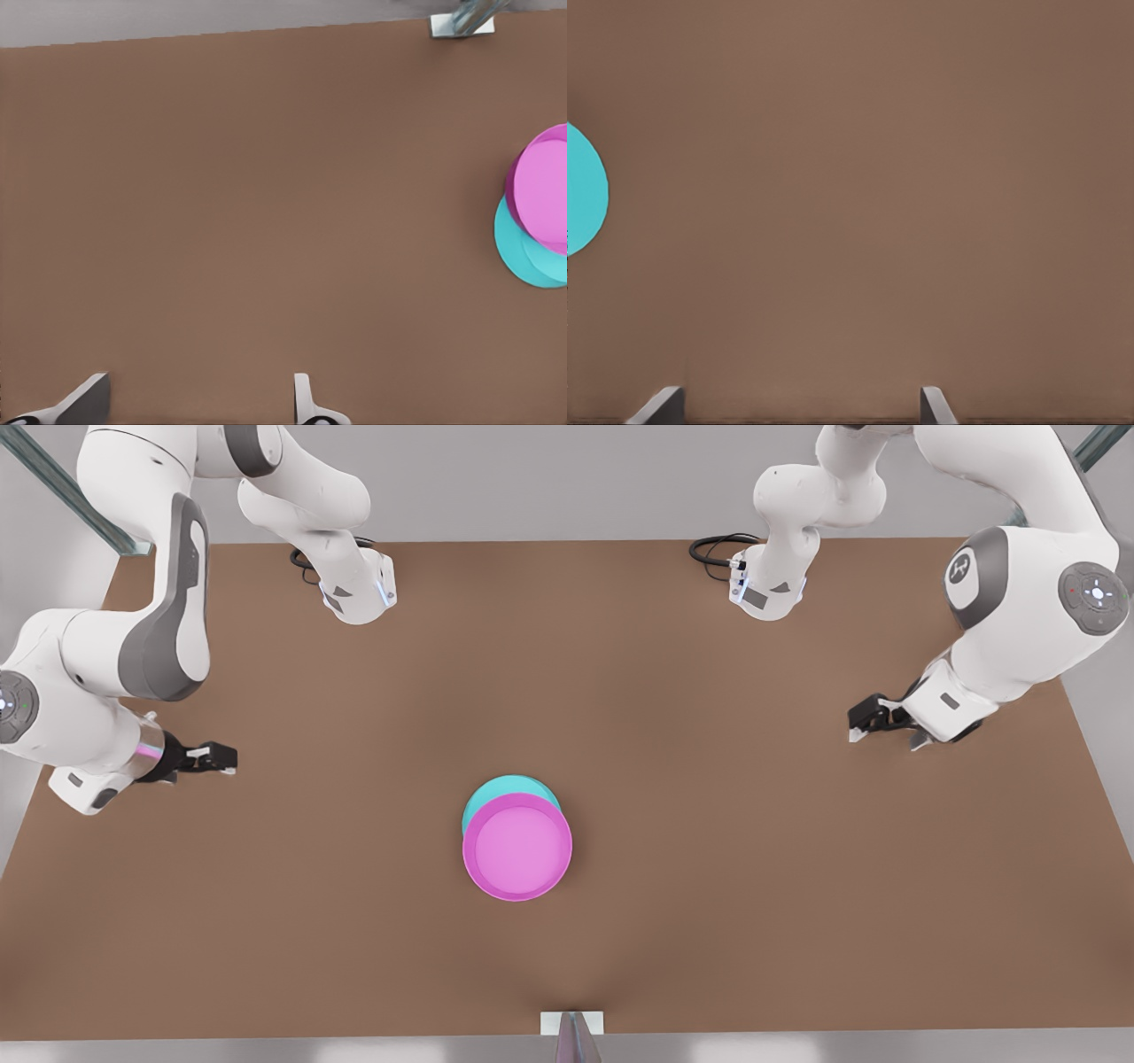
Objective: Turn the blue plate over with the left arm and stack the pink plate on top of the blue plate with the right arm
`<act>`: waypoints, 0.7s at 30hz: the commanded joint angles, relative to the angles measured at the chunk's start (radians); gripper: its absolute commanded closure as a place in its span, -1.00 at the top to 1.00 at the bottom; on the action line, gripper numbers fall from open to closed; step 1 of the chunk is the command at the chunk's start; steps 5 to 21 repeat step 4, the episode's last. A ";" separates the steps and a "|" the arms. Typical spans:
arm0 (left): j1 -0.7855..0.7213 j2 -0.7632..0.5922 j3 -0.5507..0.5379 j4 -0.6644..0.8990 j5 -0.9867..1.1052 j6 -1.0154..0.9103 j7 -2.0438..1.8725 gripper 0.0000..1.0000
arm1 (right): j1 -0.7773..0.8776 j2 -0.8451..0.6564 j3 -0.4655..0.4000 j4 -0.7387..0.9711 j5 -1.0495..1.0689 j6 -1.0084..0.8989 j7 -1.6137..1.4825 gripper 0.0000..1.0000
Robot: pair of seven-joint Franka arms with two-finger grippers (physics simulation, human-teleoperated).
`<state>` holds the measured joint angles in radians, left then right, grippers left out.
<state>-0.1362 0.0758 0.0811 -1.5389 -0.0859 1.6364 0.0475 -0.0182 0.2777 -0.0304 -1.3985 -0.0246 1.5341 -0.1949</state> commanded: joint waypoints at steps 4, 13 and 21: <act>-0.020 -0.001 -0.001 -0.001 0.017 -0.003 -0.005 1.00 | -0.031 0.018 -0.002 0.041 -0.001 0.006 0.002 1.00; -0.020 -0.001 -0.001 -0.001 0.017 -0.003 -0.005 1.00 | -0.031 0.018 -0.002 0.041 -0.001 0.006 0.002 1.00; -0.020 -0.001 -0.001 -0.001 0.017 -0.003 -0.005 1.00 | -0.031 0.018 -0.002 0.041 -0.001 0.006 0.002 1.00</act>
